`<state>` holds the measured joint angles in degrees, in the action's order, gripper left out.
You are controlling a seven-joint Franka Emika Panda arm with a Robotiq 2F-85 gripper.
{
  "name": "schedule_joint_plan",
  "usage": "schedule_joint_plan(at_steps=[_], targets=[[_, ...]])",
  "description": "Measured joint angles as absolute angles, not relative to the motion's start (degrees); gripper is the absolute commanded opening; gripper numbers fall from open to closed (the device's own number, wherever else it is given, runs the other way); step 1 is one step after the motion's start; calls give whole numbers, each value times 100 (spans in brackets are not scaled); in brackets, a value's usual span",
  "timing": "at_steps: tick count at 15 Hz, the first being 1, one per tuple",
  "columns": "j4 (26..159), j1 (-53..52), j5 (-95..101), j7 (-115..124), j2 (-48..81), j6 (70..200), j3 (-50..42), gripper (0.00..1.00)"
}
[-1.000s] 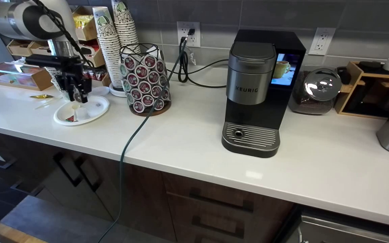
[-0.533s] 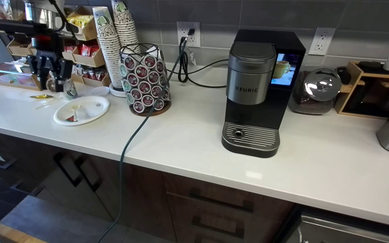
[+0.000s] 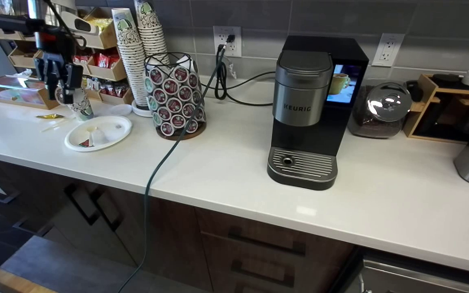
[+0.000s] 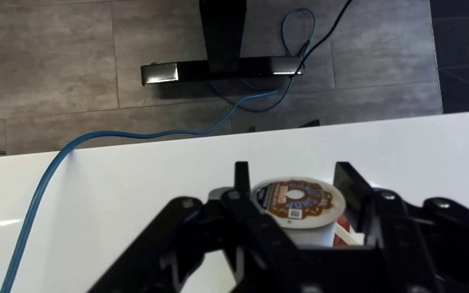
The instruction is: Put one coffee pod from the white plate on the stand
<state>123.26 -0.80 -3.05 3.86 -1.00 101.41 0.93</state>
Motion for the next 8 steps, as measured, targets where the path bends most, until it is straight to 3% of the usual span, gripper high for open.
schedule_joint_plan(at_steps=[8], targets=[[11537, 26, -64, 2184, -139, 10777, 18, 29]])
